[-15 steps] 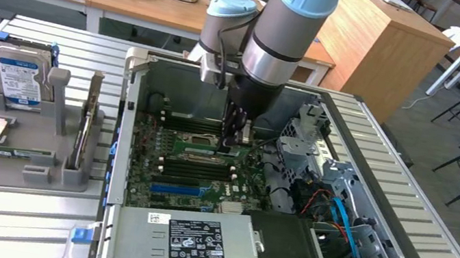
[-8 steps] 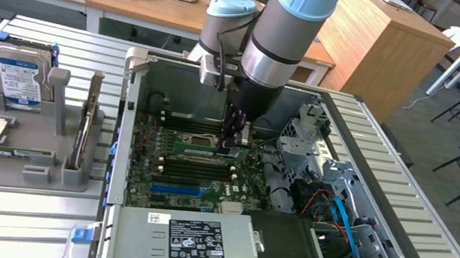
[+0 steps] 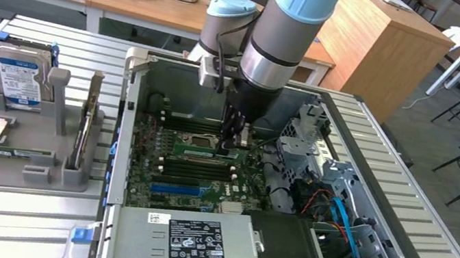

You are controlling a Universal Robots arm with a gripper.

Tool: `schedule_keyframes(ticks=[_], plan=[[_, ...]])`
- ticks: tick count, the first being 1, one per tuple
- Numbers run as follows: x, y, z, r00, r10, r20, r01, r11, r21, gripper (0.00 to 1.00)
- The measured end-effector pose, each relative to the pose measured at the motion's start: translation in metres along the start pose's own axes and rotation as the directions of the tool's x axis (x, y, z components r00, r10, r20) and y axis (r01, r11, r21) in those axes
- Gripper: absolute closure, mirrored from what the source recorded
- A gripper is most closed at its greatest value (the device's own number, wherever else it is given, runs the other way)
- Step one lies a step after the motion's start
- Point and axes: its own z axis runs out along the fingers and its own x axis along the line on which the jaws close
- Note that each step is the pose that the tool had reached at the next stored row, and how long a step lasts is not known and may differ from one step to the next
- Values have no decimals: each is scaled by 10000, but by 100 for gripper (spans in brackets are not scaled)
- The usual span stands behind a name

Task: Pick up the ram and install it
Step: 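Insert the ram into the slot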

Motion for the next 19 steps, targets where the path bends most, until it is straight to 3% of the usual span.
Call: schedule_keyframes(ticks=[19], plan=[[2,37,45,10000,-4,-3,4,10000,0,89]])
